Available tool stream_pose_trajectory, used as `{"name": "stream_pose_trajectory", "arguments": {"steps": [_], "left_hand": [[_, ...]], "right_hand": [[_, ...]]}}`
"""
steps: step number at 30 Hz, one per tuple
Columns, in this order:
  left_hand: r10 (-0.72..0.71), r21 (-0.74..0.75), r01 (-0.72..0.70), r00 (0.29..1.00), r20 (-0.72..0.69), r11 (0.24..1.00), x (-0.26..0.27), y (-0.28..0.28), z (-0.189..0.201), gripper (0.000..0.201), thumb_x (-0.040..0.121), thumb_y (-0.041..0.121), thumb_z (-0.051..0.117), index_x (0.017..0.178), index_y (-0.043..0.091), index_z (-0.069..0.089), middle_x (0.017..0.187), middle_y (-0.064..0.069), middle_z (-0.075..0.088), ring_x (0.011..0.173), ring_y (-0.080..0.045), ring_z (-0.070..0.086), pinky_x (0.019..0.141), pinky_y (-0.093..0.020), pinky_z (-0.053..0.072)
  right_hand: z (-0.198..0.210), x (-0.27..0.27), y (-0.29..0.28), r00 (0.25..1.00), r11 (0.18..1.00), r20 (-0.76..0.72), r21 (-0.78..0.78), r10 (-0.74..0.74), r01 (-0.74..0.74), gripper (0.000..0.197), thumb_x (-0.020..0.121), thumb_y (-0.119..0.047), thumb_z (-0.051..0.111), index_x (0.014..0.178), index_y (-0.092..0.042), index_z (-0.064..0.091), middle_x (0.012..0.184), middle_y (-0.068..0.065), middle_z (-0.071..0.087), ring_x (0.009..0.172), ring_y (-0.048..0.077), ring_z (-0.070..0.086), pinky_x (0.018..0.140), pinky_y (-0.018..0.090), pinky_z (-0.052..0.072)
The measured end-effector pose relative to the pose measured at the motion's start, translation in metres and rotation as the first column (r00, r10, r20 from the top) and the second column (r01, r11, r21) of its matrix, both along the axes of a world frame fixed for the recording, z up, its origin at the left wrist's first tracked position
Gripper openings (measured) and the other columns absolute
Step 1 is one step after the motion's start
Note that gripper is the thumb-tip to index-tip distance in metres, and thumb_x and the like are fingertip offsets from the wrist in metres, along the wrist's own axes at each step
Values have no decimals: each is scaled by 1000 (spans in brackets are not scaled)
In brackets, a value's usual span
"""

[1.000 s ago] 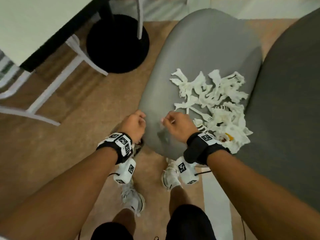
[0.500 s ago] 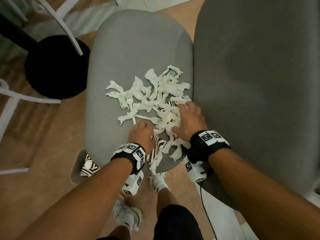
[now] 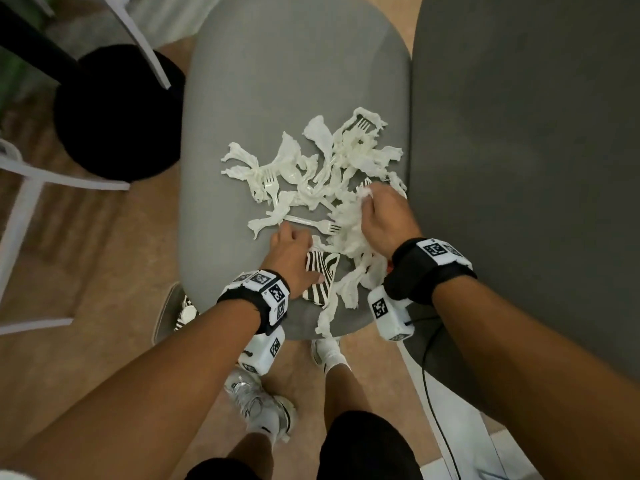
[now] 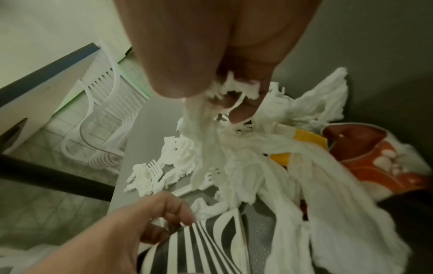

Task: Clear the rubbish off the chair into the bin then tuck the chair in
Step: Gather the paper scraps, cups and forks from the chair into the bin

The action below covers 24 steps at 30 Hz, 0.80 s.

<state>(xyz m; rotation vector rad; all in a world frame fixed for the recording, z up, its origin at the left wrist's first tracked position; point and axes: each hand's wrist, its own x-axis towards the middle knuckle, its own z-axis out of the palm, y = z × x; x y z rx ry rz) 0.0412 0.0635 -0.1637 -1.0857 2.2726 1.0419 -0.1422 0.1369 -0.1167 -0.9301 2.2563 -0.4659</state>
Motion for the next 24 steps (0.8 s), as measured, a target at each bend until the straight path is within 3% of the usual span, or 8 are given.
{"name": "stream_pose_trajectory", "arguments": {"steps": [2, 6, 8, 10, 15, 19, 22, 24], "left_hand": [[76, 24, -76, 997, -16, 997, 1, 0, -1, 53, 68, 33, 87, 105, 19, 51, 122, -2, 35, 115, -22, 40, 99, -37, 44], [161, 64, -158, 986, -39, 985, 6, -6, 3, 46, 71, 30, 85, 101, 22, 51, 118, 1, 36, 104, -17, 48, 95, -31, 45], [168, 72, -164, 984, -57, 984, 10, -13, 6, 47, 74, 32, 84, 106, 21, 52, 117, 2, 37, 101, -15, 49, 92, -26, 43], [175, 72, -170, 981, -77, 983, 14, -21, 10, 50, 75, 35, 83, 112, 21, 53, 117, 3, 39, 101, -14, 50, 94, -26, 44], [243, 41, -240, 964, -111, 970, 21, -43, 18, 53, 78, 40, 80, 119, 19, 54, 117, 4, 40, 99, -11, 48, 89, -22, 39], [321, 32, -320, 932, -169, 947, 25, -49, 22, 53, 77, 40, 81, 118, 20, 54, 118, 4, 43, 98, -10, 48, 86, -20, 36], [371, 41, -371, 908, -195, 928, 31, -49, 24, 53, 77, 40, 80, 119, 21, 54, 119, 4, 44, 102, -11, 49, 90, -21, 38], [405, 43, -405, 891, -207, 913, 35, -49, 26, 52, 78, 41, 80, 118, 21, 54, 119, 4, 45, 105, -12, 50, 93, -24, 41]], "right_hand": [[-3, 0, -2, 999, 1000, -28, 11, -25, 25, 26, 100, -31, 39, 104, -7, 50, 105, 11, 55, 94, 27, 54, 88, 46, 50], [-7, -3, 0, 995, 965, -1, 245, 102, -98, 76, 81, -49, 71, 136, -12, 35, 137, 7, 34, 121, 24, 43, 102, 40, 46], [-12, -6, 3, 974, 930, -1, 297, 227, -216, 64, 82, -28, 73, 130, -13, 35, 128, 9, 42, 112, 26, 52, 92, 40, 51], [-15, -9, 2, 956, 905, -8, 326, 293, -274, 45, 88, -10, 63, 124, -12, 36, 105, 9, 55, 95, 30, 60, 76, 39, 52], [-12, -13, -10, 910, 906, -160, 258, 383, -336, 32, 98, -38, 54, 117, -13, 49, 107, 10, 61, 100, 32, 58, 86, 43, 49], [-2, -11, -23, 799, 884, -388, 292, 459, -366, 44, 97, -57, 43, 102, -18, 61, 103, 5, 63, 106, 31, 53, 97, 49, 36], [7, -2, -31, 837, 912, -363, 185, 410, -367, 38, 96, -46, 50, 105, -12, 63, 109, 7, 60, 108, 32, 51, 98, 47, 37], [14, 6, -36, 912, 942, -235, 54, 336, -333, 30, 98, -35, 52, 112, -8, 54, 103, 8, 58, 97, 31, 55, 83, 40, 44]]}}
